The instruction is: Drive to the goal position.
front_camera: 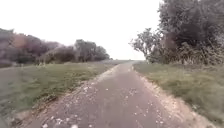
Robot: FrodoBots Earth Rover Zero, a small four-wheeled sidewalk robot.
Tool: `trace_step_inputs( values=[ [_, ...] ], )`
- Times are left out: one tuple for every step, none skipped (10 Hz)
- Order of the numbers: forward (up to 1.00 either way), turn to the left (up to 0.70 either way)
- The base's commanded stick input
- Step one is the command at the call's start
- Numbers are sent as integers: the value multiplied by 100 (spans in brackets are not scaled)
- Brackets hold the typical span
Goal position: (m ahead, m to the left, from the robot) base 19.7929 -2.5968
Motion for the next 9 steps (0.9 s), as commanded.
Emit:
trace_step_inputs(
  values=[
    [70, 0],
    [70, 0],
    [70, 0],
    [70, 0],
    [70, 0],
    [70, 0],
    [70, 0],
    [70, 0],
    [70, 0]
  ],
)
